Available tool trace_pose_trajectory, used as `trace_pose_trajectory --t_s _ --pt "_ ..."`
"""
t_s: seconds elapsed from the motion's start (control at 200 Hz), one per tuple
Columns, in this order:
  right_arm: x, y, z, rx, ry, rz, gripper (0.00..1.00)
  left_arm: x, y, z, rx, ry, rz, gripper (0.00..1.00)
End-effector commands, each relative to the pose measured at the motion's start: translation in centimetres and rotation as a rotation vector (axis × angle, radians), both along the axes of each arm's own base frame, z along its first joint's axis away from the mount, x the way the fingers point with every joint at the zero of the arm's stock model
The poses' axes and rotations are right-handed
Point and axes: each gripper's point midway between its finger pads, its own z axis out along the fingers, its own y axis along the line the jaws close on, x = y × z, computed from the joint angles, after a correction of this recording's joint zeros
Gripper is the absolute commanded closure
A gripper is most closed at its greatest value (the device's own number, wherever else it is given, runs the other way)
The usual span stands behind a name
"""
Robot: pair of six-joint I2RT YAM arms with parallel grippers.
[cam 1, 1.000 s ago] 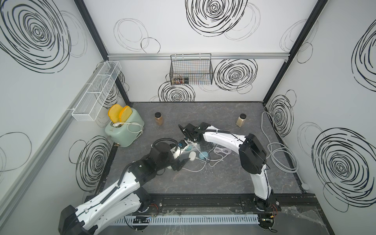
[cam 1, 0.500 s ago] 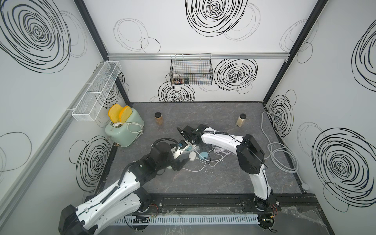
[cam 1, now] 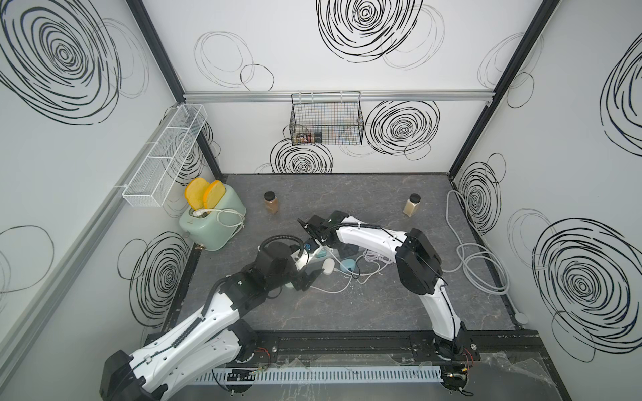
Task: Charge the bluetooth headset
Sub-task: Insert the plug into the socket.
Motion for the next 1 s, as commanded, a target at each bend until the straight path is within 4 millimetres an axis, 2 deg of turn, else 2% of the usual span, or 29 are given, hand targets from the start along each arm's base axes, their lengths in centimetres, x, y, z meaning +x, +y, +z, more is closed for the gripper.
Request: trace_pose_trajectory --t_s 0.0,0.135,0.265,0.475,0.735,0.79,0.886,0.996 --pt "-0.6 1.4 -4.3 0.055 0.135 0.019 0.91 0.7 -0.4 1.8 -0.041 -0.054 -0.003 0.22" --pt "-0.2 1.1 -4.9 0.063 0.156 0.011 0.92 0.8 -0.3 1.8 -0.040 -0.056 0.002 0.22" --pt "-0.1 1.7 -6.1 0.086 0.188 0.024 0.92 1.0 -0.2 1.8 -0.042 -0.056 0.007 0.22" --pt "0.8 2.1 -6.8 0.114 0.214 0.018 0.92 1.1 -0.1 1.5 -0.035 -0.049 0.011 0.22" --pt "0.0 2.4 -8.6 0.186 0.278 0.012 0.93 1.6 0.1 1.3 -0.031 -0.041 0.024 0.22" --pt "-0.1 2.0 -9.0 0.189 0.280 0.010 0.93 1.7 0.1 1.2 -0.027 -0.036 0.025 0.22" --pt "0.7 1.2 -8.8 0.185 0.262 -0.010 0.93 1.7 0.1 0.9 -0.019 -0.030 0.027 0.23" --pt "2.1 1.2 -7.1 0.205 0.213 -0.014 0.91 1.9 0.3 0.9 -0.014 -0.033 0.037 0.23"
